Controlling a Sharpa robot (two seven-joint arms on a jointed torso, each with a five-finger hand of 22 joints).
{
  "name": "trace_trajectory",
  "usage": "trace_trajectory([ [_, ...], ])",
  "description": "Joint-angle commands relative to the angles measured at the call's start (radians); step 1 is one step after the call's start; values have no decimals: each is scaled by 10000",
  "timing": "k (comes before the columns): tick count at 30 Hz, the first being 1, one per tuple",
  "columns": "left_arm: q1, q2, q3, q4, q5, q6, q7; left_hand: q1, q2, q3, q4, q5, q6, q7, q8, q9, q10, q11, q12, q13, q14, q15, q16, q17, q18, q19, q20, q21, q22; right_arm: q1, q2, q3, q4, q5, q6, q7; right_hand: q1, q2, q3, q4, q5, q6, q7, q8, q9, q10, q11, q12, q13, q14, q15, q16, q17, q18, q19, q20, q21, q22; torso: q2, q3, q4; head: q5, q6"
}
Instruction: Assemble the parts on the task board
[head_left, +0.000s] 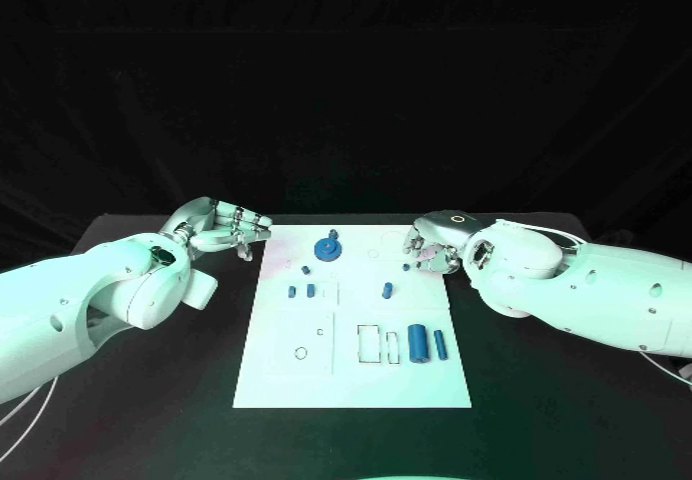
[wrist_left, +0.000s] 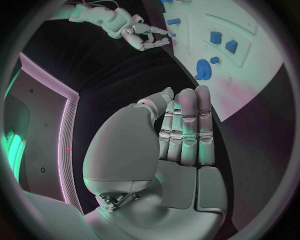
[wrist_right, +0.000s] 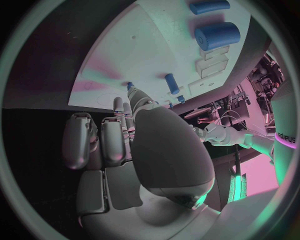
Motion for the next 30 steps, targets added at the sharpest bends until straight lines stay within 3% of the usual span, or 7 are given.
trace_trajectory([
  [1,14,-100,9,243,2105,-161,832,-34,34,-62,-23,29,22,66,-42,-17,-66,-13,45,12,-60,-15,-36,-21,55,-36,4,-58,-16,-53,65,-3,-55,-581,365,-177,-20,-91,108,-3,48,125,-13,-31,-18,65,33,-68,-46,340,58,71,25,-201,72,18,88,1081,10,-7,-14,-2,-21],
  [6,14,-268,9,527,2552,-156,1011,-17,53,-71,-38,29,25,71,-42,-21,-67,-13,55,17,-66,-15,-54,-40,56,-33,6,-84,-34,-165,182,-4,-114,-564,338,-103,-22,-115,326,-43,196,294,-26,-18,-21,234,12,-107,-148,367,49,187,144,-238,156,21,279,1201,19,-48,2,-20,-35],
  [15,14,-339,9,687,2720,-180,1103,25,77,-106,-90,29,23,92,-47,-37,-79,0,78,31,-108,-5,-106,-90,52,-39,12,-159,-84,-273,333,-3,-236,-521,271,-27,-75,-156,602,-100,329,502,-51,2,-17,506,-33,-136,-242,369,16,238,180,-259,201,0,394,1287,13,-26,1,8,-58],
  [30,14,-352,8,736,2785,-56,1098,46,92,-138,-127,29,0,113,-61,-55,-111,18,85,37,-156,10,-138,-123,49,-57,23,-219,-121,-396,628,-3,-676,-481,339,60,-129,-151,910,-176,453,630,-69,-7,-19,668,-64,-216,-329,370,-6,282,212,-273,229,-23,469,1352,25,-19,-12,-3,-80],
])
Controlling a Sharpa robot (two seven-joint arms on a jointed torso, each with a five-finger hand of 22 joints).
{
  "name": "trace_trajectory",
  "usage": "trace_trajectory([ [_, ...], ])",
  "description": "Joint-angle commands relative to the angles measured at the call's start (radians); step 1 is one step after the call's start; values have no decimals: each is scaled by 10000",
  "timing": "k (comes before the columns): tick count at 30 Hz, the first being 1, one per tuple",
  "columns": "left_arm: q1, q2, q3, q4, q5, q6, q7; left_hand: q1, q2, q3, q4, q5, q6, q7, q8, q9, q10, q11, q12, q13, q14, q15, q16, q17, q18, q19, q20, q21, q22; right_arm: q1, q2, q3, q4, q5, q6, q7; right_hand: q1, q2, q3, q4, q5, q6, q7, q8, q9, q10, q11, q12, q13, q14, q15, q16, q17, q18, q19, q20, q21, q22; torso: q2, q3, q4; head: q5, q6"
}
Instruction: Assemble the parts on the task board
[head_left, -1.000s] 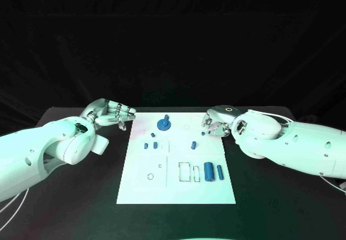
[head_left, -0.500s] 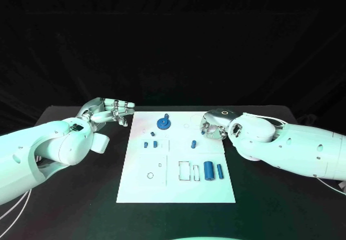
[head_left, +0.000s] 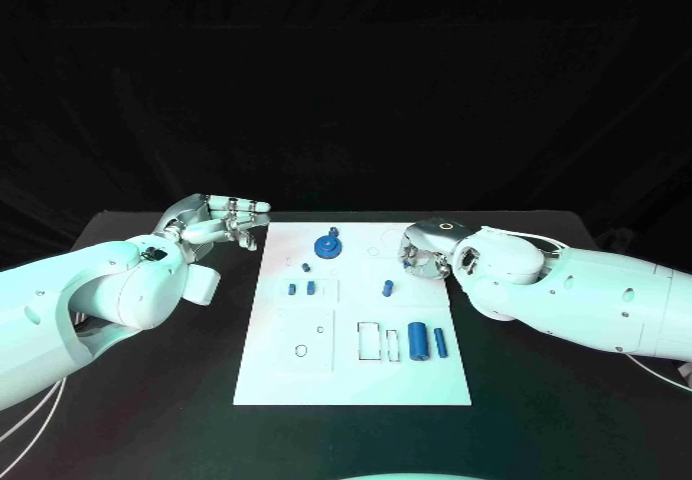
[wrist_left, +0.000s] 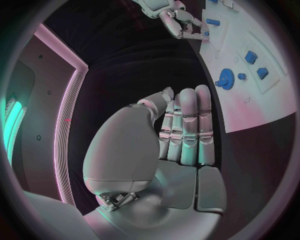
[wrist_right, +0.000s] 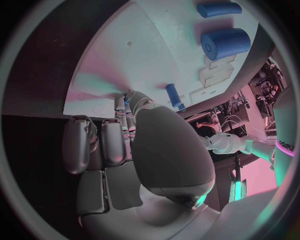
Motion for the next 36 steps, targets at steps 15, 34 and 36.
trace_trajectory([
  [15,14,18,9,27,146,163,104,59,99,-52,-44,29,-47,78,-80,-27,-115,0,36,10,-112,21,-74,-31,47,-67,32,-104,-34,-163,120,-22,-137,-164,-256,56,-41,107,794,-537,-395,734,-161,239,142,805,-220,-28,-13,401,-179,194,133,-196,237,-108,433,1611,-15,-7,-12,-12,-46],
  [34,13,60,8,-107,172,192,81,69,127,-71,-64,29,-75,101,-94,-45,-154,21,37,12,-136,35,-83,-52,46,-71,44,-138,-56,-15,-373,116,646,-94,-1709,123,-458,-4,1214,-893,-233,777,-152,227,216,986,-228,-261,-10,408,-190,242,155,-269,376,-147,761,1808,-24,-7,-11,-36,14],
  [36,13,73,8,-122,180,194,76,66,129,-73,-63,29,-76,102,-95,-45,-156,23,37,12,-137,36,-83,-53,46,-71,44,-140,-57,29,-506,135,909,-13,-1704,127,-484,-9,1220,-895,-243,779,-155,226,218,992,-226,-269,-9,408,-190,243,154,-274,386,-145,783,1820,-28,-8,1,-20,1],
])
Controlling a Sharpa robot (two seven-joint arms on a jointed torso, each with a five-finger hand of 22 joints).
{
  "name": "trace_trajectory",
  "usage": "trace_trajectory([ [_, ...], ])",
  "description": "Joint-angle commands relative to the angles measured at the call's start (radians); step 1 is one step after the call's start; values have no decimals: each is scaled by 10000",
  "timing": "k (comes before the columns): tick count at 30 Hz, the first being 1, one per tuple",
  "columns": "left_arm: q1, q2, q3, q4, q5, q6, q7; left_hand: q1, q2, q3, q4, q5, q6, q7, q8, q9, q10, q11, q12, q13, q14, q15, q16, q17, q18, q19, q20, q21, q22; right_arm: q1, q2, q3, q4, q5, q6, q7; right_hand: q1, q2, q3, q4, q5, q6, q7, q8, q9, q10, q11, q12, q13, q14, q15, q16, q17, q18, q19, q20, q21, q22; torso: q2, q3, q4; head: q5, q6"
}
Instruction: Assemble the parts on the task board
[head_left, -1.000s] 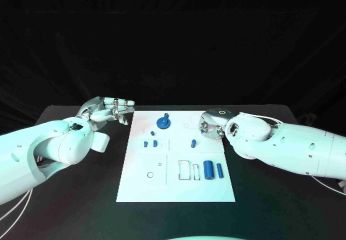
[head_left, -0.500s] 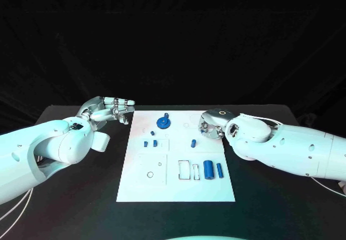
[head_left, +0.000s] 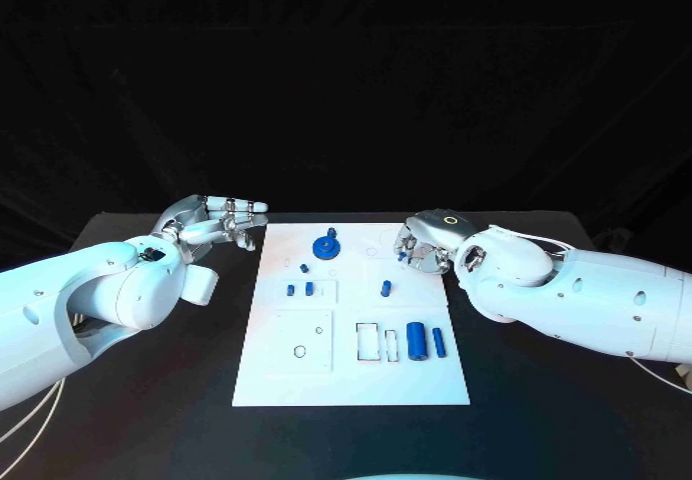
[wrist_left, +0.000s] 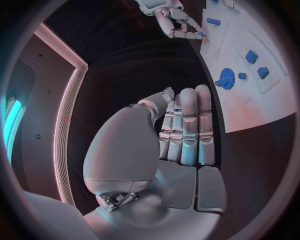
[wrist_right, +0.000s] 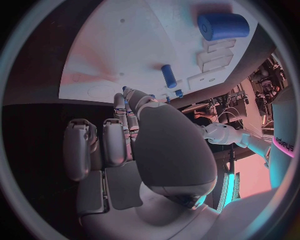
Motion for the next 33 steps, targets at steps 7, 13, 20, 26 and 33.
trace_trajectory([
  [7,12,55,8,-3,103,168,62,26,89,-45,-35,29,-23,53,-56,-10,-52,-11,37,15,-103,1,-46,-12,46,-35,8,-45,-13,87,-430,38,1386,172,-427,99,-124,20,84,0,-45,13,87,-18,16,63,18,-80,-1,407,-44,53,17,-123,220,-38,72,1828,7,-5,-17,189,4],
  [13,12,161,6,-13,130,192,63,26,89,-45,-35,29,-23,53,-56,-10,-52,-11,37,15,-103,1,-46,-12,46,-35,8,-45,-13,-25,-159,39,2213,309,-436,222,-141,22,92,-3,-47,14,87,-18,17,66,18,-86,-1,407,-44,54,17,-128,231,-37,95,1839,-13,-19,23,424,-24],
  [20,11,332,1,-49,246,204,70,21,96,-53,-34,29,-26,56,-57,-14,-59,-7,39,17,-107,5,-47,-17,46,-35,11,-53,-19,-265,537,-9,2262,416,-262,378,-160,35,108,-8,-40,11,90,-22,19,69,19,-97,0,408,-44,60,21,-129,231,-36,96,1842,-37,-59,58,835,-110],
  [26,12,431,-2,-34,257,211,75,18,99,-57,-33,29,-25,57,-56,-14,-59,-6,41,18,-108,7,-47,-19,45,-35,13,-56,-21,-628,1199,-101,1850,537,-73,549,-184,47,134,-30,-26,-6,97,-34,20,61,25,-122,-2,409,-41,61,19,-128,230,-35,94,1844,-23,-56,31,1154,-200],
  [33,12,470,-3,11,268,225,68,18,99,-57,-33,29,-25,57,-56,-14,-59,-6,41,18,-108,7,-47,-19,45,-35,13,-56,-21,-994,1687,-133,1461,568,79,623,-199,54,145,-41,-20,-15,102,-40,20,56,29,-136,-3,410,-39,66,24,-124,223,-34,79,1840,-12,-42,42,1358,-352],
])
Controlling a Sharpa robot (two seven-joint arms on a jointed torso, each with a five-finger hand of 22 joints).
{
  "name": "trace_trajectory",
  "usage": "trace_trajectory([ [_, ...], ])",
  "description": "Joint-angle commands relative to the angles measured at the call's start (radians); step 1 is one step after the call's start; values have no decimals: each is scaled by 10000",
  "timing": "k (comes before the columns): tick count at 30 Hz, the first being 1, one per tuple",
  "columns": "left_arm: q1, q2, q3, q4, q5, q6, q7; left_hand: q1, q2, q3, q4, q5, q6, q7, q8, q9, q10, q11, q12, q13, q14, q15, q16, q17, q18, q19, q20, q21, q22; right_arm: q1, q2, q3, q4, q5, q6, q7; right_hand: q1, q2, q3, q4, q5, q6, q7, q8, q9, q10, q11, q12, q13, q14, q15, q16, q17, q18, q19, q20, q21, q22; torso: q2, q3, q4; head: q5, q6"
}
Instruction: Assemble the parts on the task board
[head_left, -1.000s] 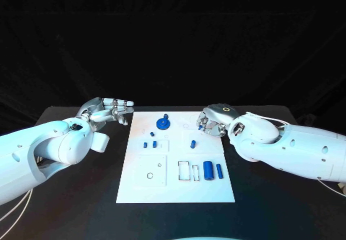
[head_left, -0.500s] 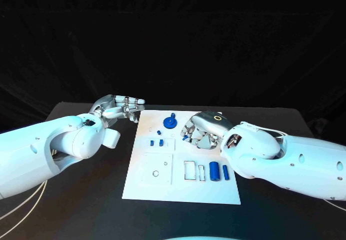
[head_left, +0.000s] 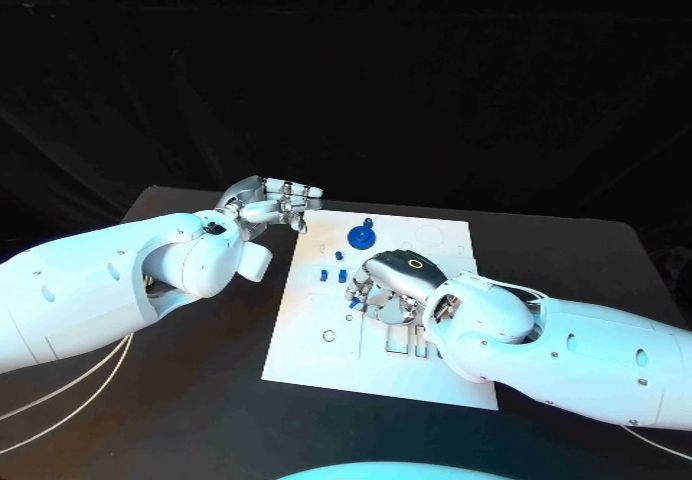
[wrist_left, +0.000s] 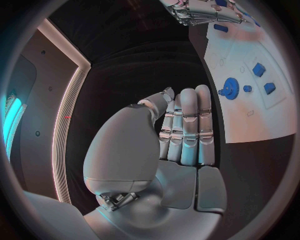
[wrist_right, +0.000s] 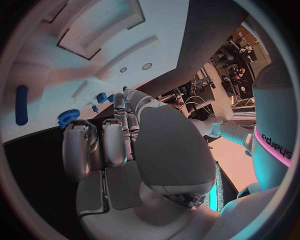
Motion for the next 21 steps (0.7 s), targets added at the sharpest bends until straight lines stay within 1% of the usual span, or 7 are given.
trace_trajectory([
  [1,13,28,6,42,93,181,76,18,99,-29,-6,29,-25,58,-57,-16,-58,-8,42,11,-74,-28,-47,-11,47,-36,13,-56,-11,-80,129,-2,-122,29,279,192,-65,8,62,-16,-9,-5,44,51,8,25,24,-58,-12,410,-40,67,8,-125,224,-34,41,1844,6,9,0,116,-86],
  [3,13,30,6,49,94,189,73,18,99,-29,-6,29,-25,58,-57,-16,-58,-8,42,11,-74,-28,-47,-11,47,-36,13,-56,-11,-114,195,-5,-182,7,290,170,-74,10,66,-19,-7,-9,46,48,8,23,27,-64,-12,410,-39,66,6,-124,224,-34,40,1844,5,10,-12,152,-110],
  [9,13,34,6,59,94,221,51,18,99,-29,-6,29,-25,58,-57,-16,-58,-8,42,11,-74,-28,-47,-11,47,-36,13,-56,-11,-173,302,-8,-277,-54,327,126,-104,14,74,-28,-4,-20,52,41,9,18,33,-80,-12,409,-34,64,0,-124,224,-31,40,1847,6,18,-14,213,-181],
  [17,13,33,6,61,95,250,27,5,103,-46,-2,28,-23,58,-55,-19,-59,-6,49,14,-81,-23,-49,-17,46,-37,18,-68,-19,-190,355,-12,-351,-76,531,88,-104,14,74,-28,-4,-20,52,41,9,18,33,-80,-12,409,-34,64,0,-124,224,-31,40,1847,3,9,-27,236,-220],
  [21,14,32,6,66,95,263,16,5,103,-46,-2,28,-23,58,-55,-19,-59,-6,49,14,-81,-23,-49,-17,46,-37,18,-68,-19,-194,392,-25,-417,-79,648,67,-120,17,78,-32,-3,-22,54,39,10,19,35,-87,-12,409,-32,65,0,-127,229,-30,52,1853,1,9,-15,244,-248],
])
